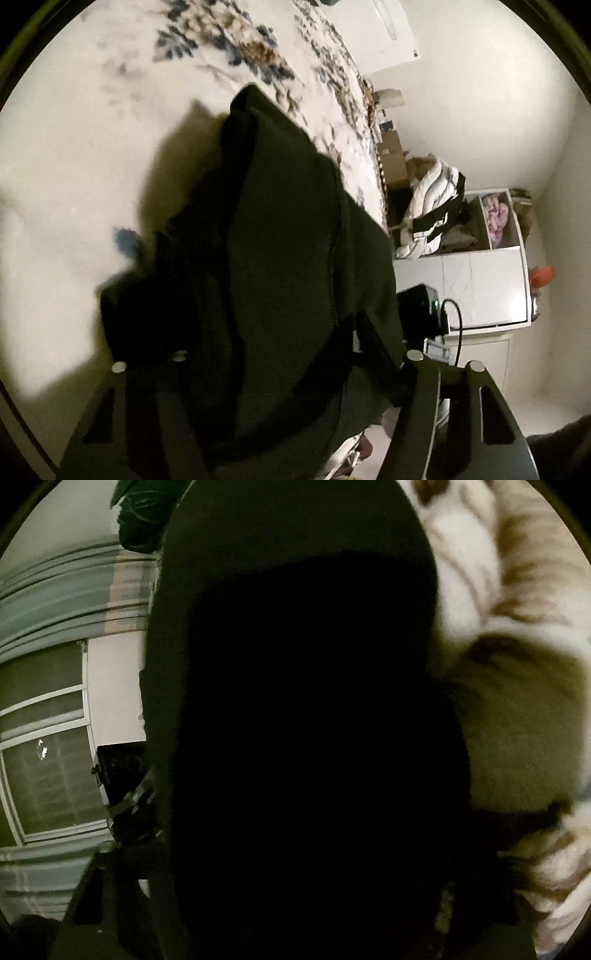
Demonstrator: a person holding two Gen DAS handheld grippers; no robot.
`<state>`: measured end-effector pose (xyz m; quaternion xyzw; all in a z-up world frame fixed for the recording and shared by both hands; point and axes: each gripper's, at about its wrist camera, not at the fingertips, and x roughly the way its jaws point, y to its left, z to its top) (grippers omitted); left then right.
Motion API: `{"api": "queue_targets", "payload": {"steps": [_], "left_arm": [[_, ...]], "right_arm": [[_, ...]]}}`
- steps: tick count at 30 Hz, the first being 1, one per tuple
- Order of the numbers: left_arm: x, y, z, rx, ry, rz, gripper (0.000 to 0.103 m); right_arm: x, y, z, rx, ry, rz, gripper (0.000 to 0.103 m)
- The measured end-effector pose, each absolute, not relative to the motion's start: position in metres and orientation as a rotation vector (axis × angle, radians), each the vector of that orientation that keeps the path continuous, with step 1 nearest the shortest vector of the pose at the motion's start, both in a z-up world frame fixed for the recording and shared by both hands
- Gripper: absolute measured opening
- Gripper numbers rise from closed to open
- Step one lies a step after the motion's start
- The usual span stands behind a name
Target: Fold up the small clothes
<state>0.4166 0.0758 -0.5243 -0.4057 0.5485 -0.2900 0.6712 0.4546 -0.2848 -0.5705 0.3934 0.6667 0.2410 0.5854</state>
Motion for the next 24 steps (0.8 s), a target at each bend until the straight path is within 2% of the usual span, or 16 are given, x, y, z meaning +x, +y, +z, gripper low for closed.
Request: {"api": "queue_targets", "payload": {"steps": [11, 15, 17, 18, 20, 22, 24], "left_arm": [[0.428, 0.065, -0.481, -0.868, 1.189, -0.707, 0.059], [0.437, 0.074, -0.489, -0.841, 1.246, -0.64, 0.06], [0.44, 0.088, -0.497, -0.799, 1.302, -0.565, 0.067], [0.441, 0.097, -0.5, -0.778, 1.32, -0.532, 0.072], [0.444, 0.107, -0.502, -0.786, 1.325, -0.54, 0.1], [0.45, 0.106, -0.504, -0.763, 1.333, -0.558, 0.101], [0.459, 0.096, -0.512, -0.69, 1.373, -0.548, 0.101]], "right_arm": [[0.459, -0.274, -0.547, 0.943, 1.452, 0.587, 0.059], [0.464, -0.279, -0.537, 0.902, 1.463, 0.582, 0.059], [0.465, -0.281, -0.543, 0.855, 1.527, 0.566, 0.061], [0.464, -0.279, -0.547, 0.824, 1.569, 0.553, 0.068], [0.465, -0.277, -0.556, 0.783, 1.636, 0.524, 0.074], [0.464, -0.281, -0.557, 0.788, 1.632, 0.528, 0.077], [0.458, -0.289, -0.556, 0.797, 1.632, 0.527, 0.087]]}}
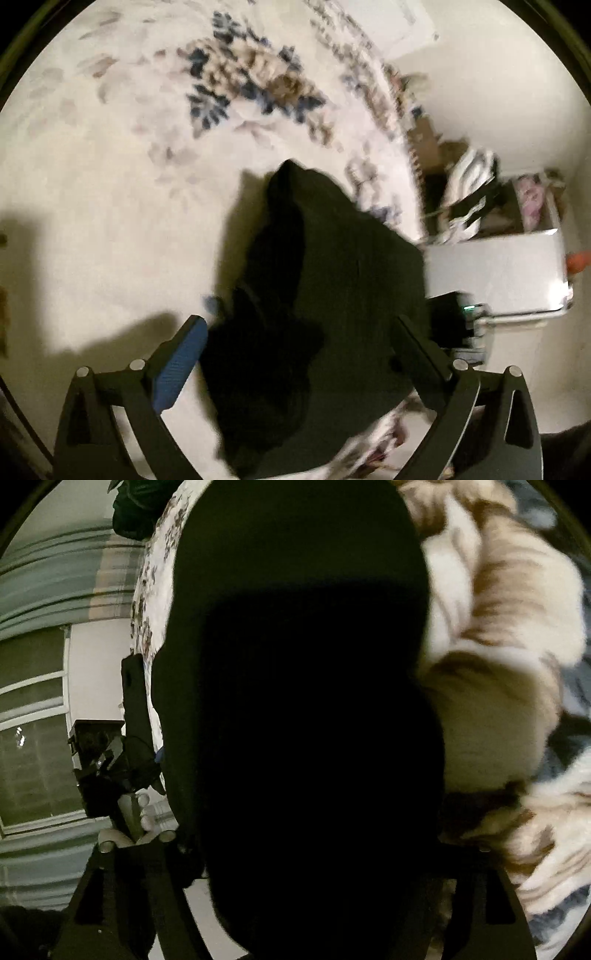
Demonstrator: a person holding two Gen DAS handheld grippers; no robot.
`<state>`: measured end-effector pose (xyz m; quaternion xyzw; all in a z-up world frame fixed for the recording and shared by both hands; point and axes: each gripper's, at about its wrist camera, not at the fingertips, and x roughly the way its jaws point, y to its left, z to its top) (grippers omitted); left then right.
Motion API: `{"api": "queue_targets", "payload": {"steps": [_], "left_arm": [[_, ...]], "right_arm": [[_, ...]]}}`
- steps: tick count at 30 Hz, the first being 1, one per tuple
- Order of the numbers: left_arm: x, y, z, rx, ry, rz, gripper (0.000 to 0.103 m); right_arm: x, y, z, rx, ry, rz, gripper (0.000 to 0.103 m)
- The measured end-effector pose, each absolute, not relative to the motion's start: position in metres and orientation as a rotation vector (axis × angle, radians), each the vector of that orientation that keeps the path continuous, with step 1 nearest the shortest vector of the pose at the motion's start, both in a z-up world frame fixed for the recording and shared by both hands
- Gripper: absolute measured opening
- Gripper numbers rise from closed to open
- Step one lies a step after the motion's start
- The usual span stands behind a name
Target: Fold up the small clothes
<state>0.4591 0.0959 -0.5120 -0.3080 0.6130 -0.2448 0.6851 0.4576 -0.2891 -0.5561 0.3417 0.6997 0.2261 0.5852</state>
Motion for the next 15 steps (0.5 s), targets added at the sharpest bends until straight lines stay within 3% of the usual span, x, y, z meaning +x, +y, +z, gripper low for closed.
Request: {"api": "queue_targets", "payload": {"steps": [3, 15], "left_arm": [[0.464, 0.076, -0.541, -0.69, 1.464, -0.6, 0.101], [0.468, 0.035, -0.554, -0.763, 1.444, -0.647, 0.103]], "right_arm": [[0.45, -0.298, -0.553, 0.824, 1.616, 0.528, 0.1], [0.459, -0.302, -0.599, 0.963, 1.676, 0.574, 0.102]]}}
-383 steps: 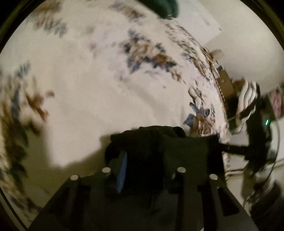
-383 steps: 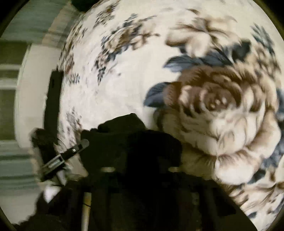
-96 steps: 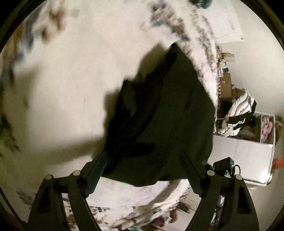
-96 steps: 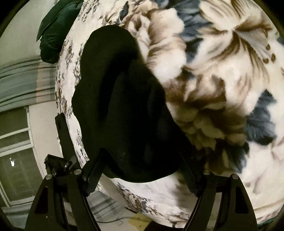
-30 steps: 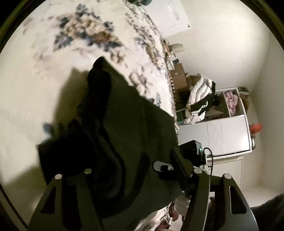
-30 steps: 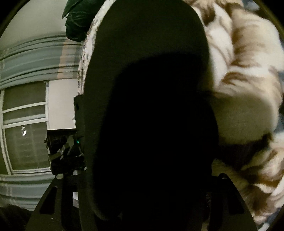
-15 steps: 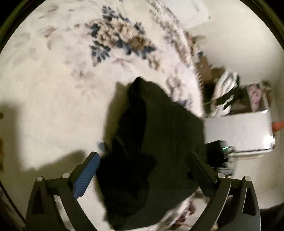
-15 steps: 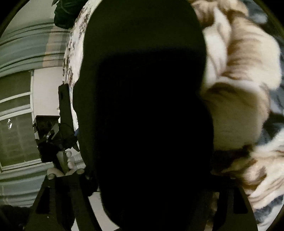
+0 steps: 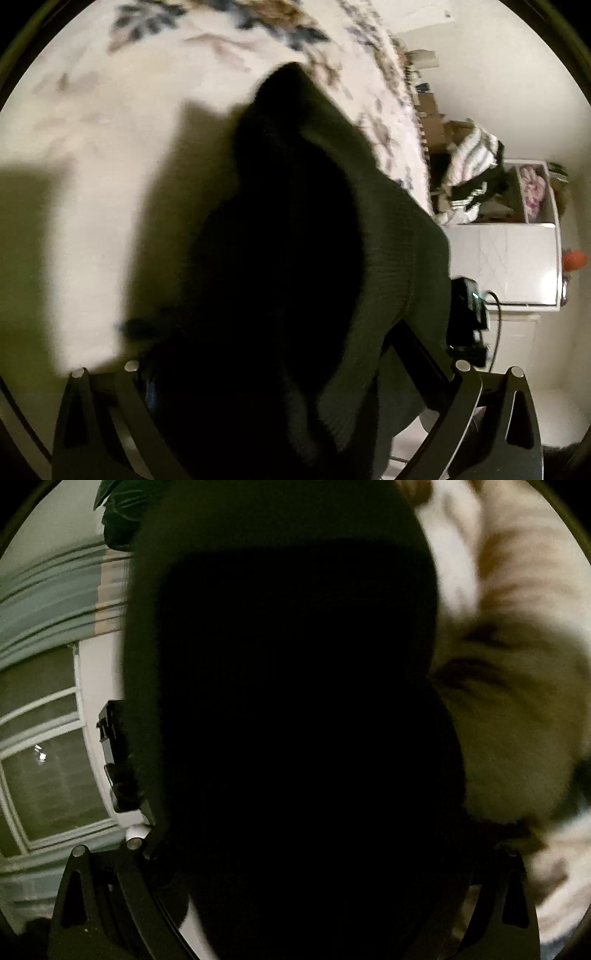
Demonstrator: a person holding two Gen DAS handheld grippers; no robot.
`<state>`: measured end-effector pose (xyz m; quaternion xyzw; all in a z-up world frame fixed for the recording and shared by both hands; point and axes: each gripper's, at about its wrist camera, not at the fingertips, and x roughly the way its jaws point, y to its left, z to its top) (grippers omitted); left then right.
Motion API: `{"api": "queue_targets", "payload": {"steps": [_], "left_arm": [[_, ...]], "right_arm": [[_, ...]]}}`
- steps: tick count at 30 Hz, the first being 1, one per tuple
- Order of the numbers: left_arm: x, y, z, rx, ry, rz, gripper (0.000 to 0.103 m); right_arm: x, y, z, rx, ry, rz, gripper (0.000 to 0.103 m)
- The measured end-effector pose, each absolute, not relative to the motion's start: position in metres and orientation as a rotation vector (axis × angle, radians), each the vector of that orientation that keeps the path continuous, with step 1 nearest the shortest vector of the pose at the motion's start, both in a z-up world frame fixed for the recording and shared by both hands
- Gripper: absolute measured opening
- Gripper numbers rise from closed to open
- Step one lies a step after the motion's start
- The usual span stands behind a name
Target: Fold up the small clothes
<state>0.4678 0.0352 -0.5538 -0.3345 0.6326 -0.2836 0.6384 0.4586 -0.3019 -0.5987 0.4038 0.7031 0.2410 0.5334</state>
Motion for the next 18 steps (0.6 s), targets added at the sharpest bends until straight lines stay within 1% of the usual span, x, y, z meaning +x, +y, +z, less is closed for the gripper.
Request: {"api": "queue_targets", "payload": {"steps": [1, 2, 4, 6, 7, 8, 9, 10, 11, 18], "left_arm": [[0.467, 0.031, -0.55, -0.776, 1.423, -0.686, 0.103], [0.464, 0.027, -0.545, -0.783, 1.4, -0.711, 0.1], [0.461, 0.017, -0.536, -0.791, 1.386, -0.76, 0.099], [0.459, 0.012, -0.53, -0.78, 1.375, -0.774, 0.099], [0.459, 0.014, -0.528, -0.797, 1.366, -0.774, 0.097], [0.461, 0.017, -0.529, -0.826, 1.361, -0.77, 0.096], [0.466, 0.018, -0.529, -0.86, 1.358, -0.78, 0.095], [0.467, 0.022, -0.527, -0.874, 1.348, -0.769, 0.09], [0.47, 0.023, -0.526, -0.883, 1.348, -0.769, 0.087], [0.483, 0.025, -0.505, -0.903, 1.308, -0.771, 0.087]], "right_arm": [[0.459, -0.301, -0.599, 0.972, 1.671, 0.58, 0.102], [0.46, -0.297, -0.598, 0.971, 1.656, 0.599, 0.102], [0.459, -0.293, -0.594, 0.952, 1.634, 0.611, 0.099], [0.454, -0.297, -0.59, 0.953, 1.611, 0.597, 0.078], [0.452, -0.299, -0.588, 0.96, 1.601, 0.596, 0.075], [0.449, -0.303, -0.585, 0.969, 1.584, 0.601, 0.071], [0.445, -0.306, -0.583, 0.982, 1.571, 0.599, 0.068], [0.443, -0.308, -0.582, 0.995, 1.564, 0.6, 0.067], [0.44, -0.309, -0.579, 1.003, 1.55, 0.601, 0.066], [0.444, -0.301, -0.564, 1.062, 1.485, 0.639, 0.064]]}}
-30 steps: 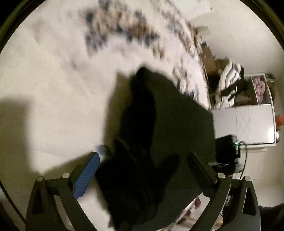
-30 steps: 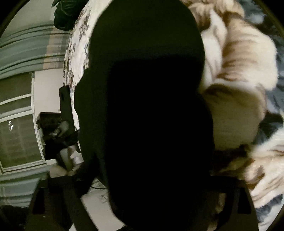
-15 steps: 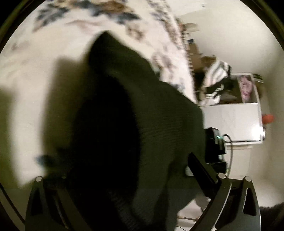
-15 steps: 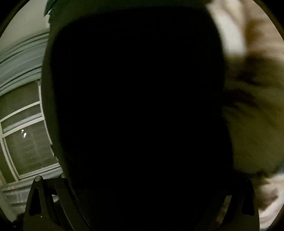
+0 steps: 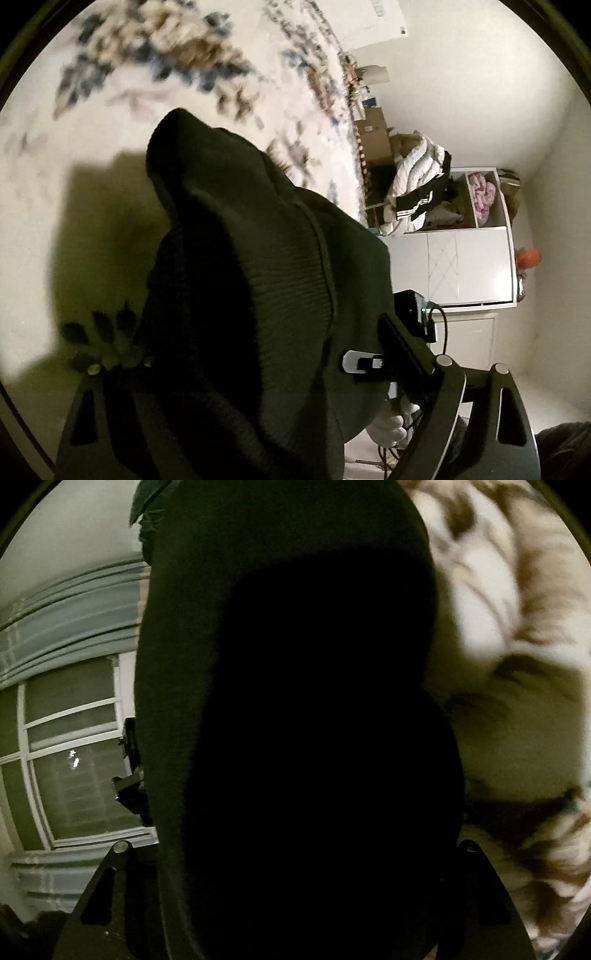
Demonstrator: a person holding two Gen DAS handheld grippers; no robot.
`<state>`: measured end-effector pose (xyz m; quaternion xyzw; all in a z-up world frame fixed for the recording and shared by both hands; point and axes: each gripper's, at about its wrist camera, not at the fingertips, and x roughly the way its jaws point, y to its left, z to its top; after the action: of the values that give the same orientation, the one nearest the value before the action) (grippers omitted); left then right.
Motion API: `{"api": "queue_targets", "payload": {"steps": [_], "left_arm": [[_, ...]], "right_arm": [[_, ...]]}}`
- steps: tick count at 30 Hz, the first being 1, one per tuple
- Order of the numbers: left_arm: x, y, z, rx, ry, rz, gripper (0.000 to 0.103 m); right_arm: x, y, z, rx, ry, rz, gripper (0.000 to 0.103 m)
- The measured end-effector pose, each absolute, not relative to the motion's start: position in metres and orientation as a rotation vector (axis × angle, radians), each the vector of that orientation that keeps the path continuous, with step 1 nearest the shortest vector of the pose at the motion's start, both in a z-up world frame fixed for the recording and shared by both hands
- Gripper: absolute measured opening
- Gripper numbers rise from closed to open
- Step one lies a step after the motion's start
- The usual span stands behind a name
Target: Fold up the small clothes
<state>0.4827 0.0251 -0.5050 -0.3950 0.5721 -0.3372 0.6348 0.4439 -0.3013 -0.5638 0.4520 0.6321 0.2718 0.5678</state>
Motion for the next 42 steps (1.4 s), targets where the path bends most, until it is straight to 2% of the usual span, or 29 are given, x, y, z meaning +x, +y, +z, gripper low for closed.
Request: {"api": "queue_targets", "payload": {"steps": [6, 11, 17, 19, 21, 26, 28, 31, 35, 38, 40, 42], "left_arm": [[0.517, 0.029, -0.473, -0.917, 1.233, -0.784, 0.087], [0.572, 0.033, -0.459, -0.918, 1.203, -0.78, 0.087], [0.662, 0.032, -0.478, -0.805, 1.269, -0.758, 0.087], [0.683, 0.03, -0.494, -0.704, 1.331, -0.695, 0.087], [0.695, 0.029, -0.51, -0.616, 1.423, -0.63, 0.087], [0.663, 0.039, -0.491, -0.47, 1.393, -0.591, 0.089], [0.641, 0.035, -0.484, -0.412, 1.373, -0.577, 0.089], [0.632, 0.028, -0.504, -0.266, 1.412, -0.476, 0.089], [0.625, 0.035, -0.527, -0.35, 1.46, -0.413, 0.089], [0.611, 0.03, -0.496, -0.29, 1.376, -0.37, 0.089], [0.6, 0.026, -0.469, -0.254, 1.313, -0.334, 0.089], [0.588, 0.023, -0.44, -0.217, 1.26, -0.285, 0.089]], "right_arm": [[0.471, -0.302, -0.535, 1.062, 1.42, 0.678, 0.064], [0.531, -0.294, -0.513, 1.032, 1.386, 0.682, 0.064], [0.609, -0.312, -0.524, 1.01, 1.391, 0.658, 0.064], [0.634, -0.321, -0.539, 0.972, 1.425, 0.597, 0.069], [0.649, -0.332, -0.552, 0.898, 1.483, 0.455, 0.08], [0.627, -0.353, -0.525, 0.639, 1.476, 0.303, 0.087], [0.643, -0.366, -0.514, 0.537, 1.455, 0.256, 0.091], [0.626, -0.366, -0.502, 0.495, 1.435, 0.173, 0.093], [0.607, -0.353, -0.505, 0.484, 1.414, 0.077, 0.096], [0.616, -0.33, -0.493, 0.361, 1.368, 0.004, 0.098], [0.602, -0.314, -0.462, 0.267, 1.323, -0.059, 0.103], [0.584, -0.306, -0.431, 0.203, 1.266, -0.119, 0.103]]}}
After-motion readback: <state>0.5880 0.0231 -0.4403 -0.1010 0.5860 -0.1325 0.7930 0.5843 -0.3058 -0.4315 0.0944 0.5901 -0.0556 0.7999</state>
